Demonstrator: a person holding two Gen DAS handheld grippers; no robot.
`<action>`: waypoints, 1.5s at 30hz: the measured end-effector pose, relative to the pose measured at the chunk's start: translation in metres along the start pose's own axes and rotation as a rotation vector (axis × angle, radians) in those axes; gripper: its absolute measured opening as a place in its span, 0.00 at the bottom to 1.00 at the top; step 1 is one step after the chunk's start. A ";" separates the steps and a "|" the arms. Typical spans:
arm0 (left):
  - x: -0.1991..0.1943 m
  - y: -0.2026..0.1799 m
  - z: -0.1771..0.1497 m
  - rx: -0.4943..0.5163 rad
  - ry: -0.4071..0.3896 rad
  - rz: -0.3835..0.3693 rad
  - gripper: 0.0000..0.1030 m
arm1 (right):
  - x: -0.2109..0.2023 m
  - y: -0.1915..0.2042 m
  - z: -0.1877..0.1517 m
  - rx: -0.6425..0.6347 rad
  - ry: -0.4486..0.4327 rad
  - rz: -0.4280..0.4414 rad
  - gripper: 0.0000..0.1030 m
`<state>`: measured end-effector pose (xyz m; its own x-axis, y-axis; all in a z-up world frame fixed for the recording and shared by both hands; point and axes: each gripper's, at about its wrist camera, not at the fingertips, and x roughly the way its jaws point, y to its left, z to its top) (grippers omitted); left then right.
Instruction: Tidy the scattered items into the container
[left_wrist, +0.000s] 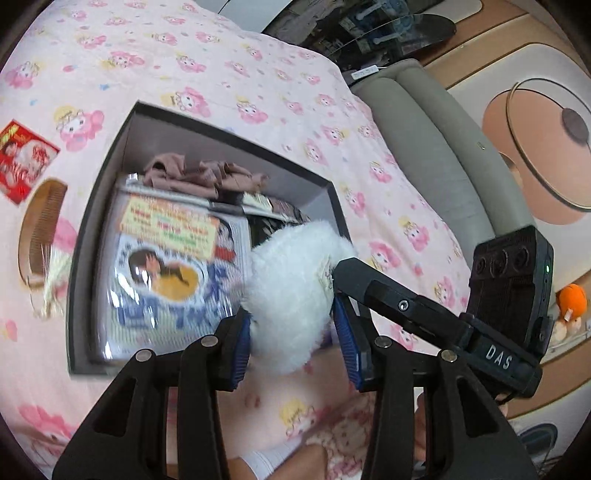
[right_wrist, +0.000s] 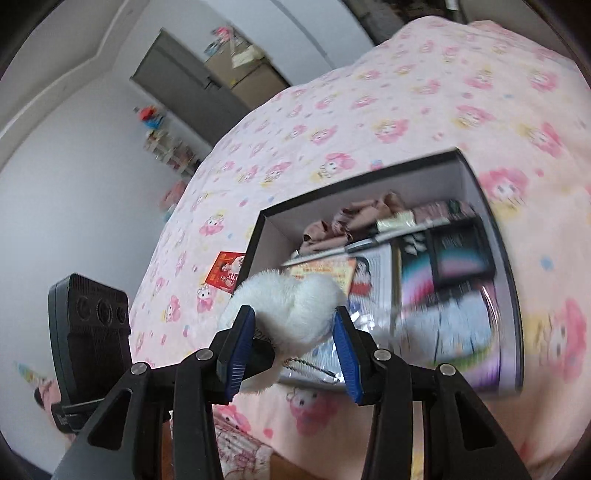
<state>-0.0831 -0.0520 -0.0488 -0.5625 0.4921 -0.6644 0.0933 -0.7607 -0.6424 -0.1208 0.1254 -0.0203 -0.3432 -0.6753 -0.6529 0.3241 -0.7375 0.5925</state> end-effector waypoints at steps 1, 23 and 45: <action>0.002 -0.001 0.003 -0.002 -0.003 0.004 0.41 | 0.006 -0.003 0.008 -0.001 0.015 0.011 0.38; 0.055 0.029 0.026 0.025 0.104 0.322 0.38 | 0.046 -0.080 0.020 0.194 0.095 -0.080 0.37; 0.113 -0.001 0.062 0.145 0.139 0.330 0.22 | 0.061 -0.088 0.026 0.136 0.106 -0.247 0.29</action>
<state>-0.1980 -0.0221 -0.0995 -0.4040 0.2559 -0.8783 0.1278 -0.9349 -0.3312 -0.1934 0.1489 -0.1004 -0.3010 -0.4759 -0.8264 0.1186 -0.8785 0.4627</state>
